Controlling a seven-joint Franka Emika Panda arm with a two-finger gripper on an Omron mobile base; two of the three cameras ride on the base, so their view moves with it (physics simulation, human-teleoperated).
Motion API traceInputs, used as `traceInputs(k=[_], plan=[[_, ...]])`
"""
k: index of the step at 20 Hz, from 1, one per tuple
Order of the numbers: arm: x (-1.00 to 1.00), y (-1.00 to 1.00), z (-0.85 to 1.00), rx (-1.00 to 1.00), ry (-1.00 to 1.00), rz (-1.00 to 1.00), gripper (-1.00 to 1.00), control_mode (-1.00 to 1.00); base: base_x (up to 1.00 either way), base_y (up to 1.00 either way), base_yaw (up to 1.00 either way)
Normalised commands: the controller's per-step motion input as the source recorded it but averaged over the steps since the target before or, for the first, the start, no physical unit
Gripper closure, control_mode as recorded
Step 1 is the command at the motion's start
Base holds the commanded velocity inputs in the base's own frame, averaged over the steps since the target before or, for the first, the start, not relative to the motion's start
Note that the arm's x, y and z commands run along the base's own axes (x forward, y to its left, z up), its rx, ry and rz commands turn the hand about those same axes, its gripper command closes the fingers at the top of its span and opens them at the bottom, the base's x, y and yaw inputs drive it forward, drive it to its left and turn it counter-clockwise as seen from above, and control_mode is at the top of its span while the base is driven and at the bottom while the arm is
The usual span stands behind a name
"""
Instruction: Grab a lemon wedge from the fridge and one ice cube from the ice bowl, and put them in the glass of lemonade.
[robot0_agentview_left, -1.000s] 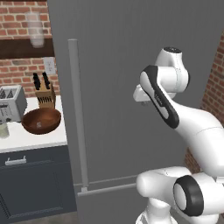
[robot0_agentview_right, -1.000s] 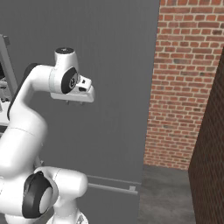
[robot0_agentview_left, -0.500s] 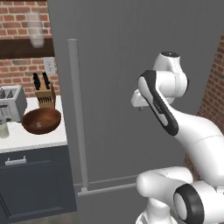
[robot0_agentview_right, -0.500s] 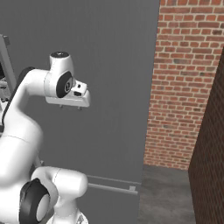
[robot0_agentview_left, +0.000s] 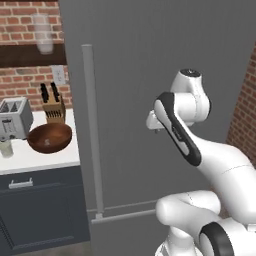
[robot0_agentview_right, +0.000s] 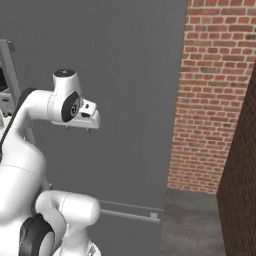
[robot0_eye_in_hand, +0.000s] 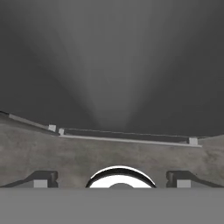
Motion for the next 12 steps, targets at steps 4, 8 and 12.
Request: traceInputs(k=[4, 8, 12], plan=[[0.00, 0.00, 0.00, 0.00, 0.00, 0.00, -1.00, 1.00, 0.00, 0.77, 0.00], [0.00, 0.00, 0.00, 0.00, 0.00, 0.00, -1.00, 1.00, 0.00, 0.92, 0.00], [0.00, 0.00, 0.00, 0.00, 0.00, 0.00, -1.00, 1.00, 0.00, 0.99, 0.00]])
